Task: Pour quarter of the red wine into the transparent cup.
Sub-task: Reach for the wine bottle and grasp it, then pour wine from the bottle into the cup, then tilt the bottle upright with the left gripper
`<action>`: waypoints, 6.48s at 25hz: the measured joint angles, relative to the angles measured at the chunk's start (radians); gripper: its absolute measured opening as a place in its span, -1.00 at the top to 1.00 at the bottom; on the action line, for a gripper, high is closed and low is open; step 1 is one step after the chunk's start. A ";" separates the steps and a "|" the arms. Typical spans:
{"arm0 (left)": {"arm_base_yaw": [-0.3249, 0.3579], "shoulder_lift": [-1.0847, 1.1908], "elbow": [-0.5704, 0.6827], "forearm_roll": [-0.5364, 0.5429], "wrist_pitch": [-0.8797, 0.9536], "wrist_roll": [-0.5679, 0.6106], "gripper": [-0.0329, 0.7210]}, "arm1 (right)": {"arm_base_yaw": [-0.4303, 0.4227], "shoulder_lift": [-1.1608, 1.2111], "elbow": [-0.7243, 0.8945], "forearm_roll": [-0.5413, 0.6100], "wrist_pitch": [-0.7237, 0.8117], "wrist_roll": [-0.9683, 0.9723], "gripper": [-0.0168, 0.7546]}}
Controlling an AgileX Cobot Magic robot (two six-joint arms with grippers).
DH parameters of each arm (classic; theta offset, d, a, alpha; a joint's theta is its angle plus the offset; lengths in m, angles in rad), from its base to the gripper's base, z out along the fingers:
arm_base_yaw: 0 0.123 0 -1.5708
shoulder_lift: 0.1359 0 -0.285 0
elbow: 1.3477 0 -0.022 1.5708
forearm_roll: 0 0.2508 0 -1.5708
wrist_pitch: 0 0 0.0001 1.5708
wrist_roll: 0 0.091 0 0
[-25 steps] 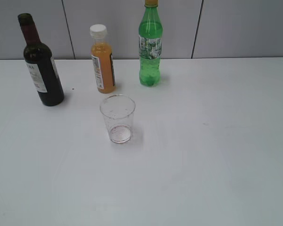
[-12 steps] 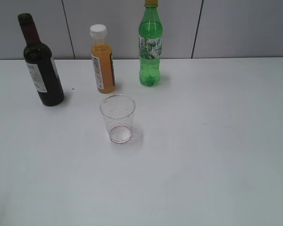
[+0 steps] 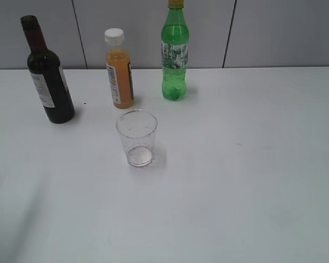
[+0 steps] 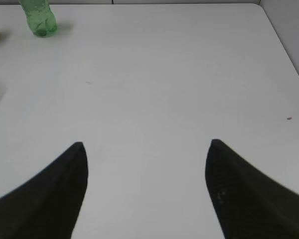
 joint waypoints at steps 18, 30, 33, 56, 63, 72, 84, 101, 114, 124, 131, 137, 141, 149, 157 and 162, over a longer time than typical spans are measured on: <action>-0.012 0.724 0.000 0.160 -0.667 -0.196 -0.85 | 0.000 0.000 0.000 0.000 0.000 -0.001 -0.56; -0.012 1.012 0.002 0.169 -0.999 -0.207 -0.93 | 0.000 0.000 0.000 0.001 0.000 0.001 -0.56; -0.012 1.057 -0.006 0.171 -1.001 -0.207 -0.93 | 0.000 0.000 0.000 0.001 0.000 0.000 -0.56; -0.012 1.264 -0.277 0.195 -0.940 -0.207 -0.93 | 0.000 0.000 0.000 0.004 0.001 0.000 -0.56; -0.012 1.327 -0.387 0.195 -0.881 -0.207 -0.93 | 0.000 0.000 0.000 0.004 0.001 -0.001 -0.56; -0.050 1.412 -0.512 0.130 -0.861 -0.207 -0.93 | 0.000 0.000 0.000 0.004 0.001 -0.001 -0.56; -0.064 1.438 -0.532 0.056 -0.882 -0.206 -0.63 | 0.000 0.000 0.000 0.004 0.001 0.000 -0.56; -0.087 1.408 -0.500 -0.017 -0.887 -0.049 -0.57 | 0.000 0.000 0.000 0.004 0.001 0.000 -0.56; -0.200 1.195 -0.284 -0.189 -0.934 0.039 -0.56 | 0.000 0.000 0.000 0.012 0.001 0.000 -0.56; -0.304 1.072 -0.123 -0.356 -0.929 0.333 -0.56 | 0.000 0.000 0.000 0.016 0.001 0.001 -0.56; -0.392 1.064 -0.097 -0.448 -0.927 0.445 -0.56 | 0.000 0.000 0.000 0.018 0.001 0.000 -0.56; -0.410 1.052 -0.094 -0.511 -0.929 0.556 -0.56 | 0.000 0.000 0.000 0.018 0.001 -0.001 -0.56; -0.411 1.052 -0.094 -0.513 -0.929 0.580 -0.56 | 0.000 0.000 0.000 0.018 0.001 -0.001 -0.56; -0.412 1.052 -0.094 -0.490 -0.929 0.742 -0.56 | 0.000 0.000 0.000 0.018 0.001 0.001 -0.56; -0.412 1.052 -0.094 -0.474 -0.929 0.889 -0.56 | 0.000 0.000 0.000 0.018 0.001 -0.001 -0.56; -0.412 1.052 -0.094 -0.474 -0.929 0.995 -0.56 | 0.000 0.000 0.000 0.018 0.001 -0.001 -0.56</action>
